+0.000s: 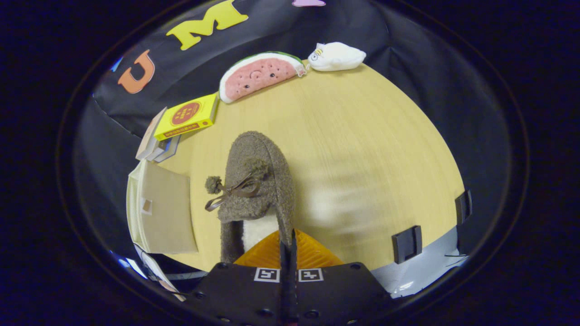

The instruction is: Open the storage box then place both shoes into the box .Put the left shoe in first, then the right shoe, with the right side of both shoes facing outward in a uniform manner.

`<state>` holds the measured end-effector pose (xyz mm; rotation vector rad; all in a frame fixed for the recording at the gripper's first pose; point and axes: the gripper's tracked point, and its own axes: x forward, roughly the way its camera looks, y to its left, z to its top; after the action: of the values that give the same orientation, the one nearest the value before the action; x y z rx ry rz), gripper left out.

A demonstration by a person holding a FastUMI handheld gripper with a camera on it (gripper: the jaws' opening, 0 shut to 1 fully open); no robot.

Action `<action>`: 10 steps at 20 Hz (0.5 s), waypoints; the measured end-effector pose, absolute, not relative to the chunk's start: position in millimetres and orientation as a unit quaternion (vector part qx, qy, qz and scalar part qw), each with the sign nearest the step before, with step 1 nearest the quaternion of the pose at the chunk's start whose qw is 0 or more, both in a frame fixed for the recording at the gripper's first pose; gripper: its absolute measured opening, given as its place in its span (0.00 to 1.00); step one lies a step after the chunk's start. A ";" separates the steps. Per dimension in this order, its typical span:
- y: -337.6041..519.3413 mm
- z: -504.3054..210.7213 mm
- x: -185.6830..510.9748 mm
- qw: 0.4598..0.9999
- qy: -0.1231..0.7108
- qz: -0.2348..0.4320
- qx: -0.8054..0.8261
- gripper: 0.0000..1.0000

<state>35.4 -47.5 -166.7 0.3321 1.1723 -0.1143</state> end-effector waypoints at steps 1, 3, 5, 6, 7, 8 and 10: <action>-36.4 -158.1 32.1 0.824 0.542 -0.049 0.158 0.00; -12.3 -143.9 27.8 0.834 0.528 -0.041 0.156 0.00; 17.1 -135.1 25.2 0.839 0.523 -0.029 0.149 0.00; 32.1 -129.9 25.2 0.841 0.520 -0.021 0.147 0.00; 44.6 -123.3 23.7 0.844 0.516 -0.015 0.144 0.00; 58.5 -117.9 25.4 0.848 0.512 -0.010 0.141 0.00; 90.1 -107.3 28.5 0.855 0.500 0.002 0.139 0.00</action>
<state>28.5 90.1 -107.3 0.2928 1.0524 0.0049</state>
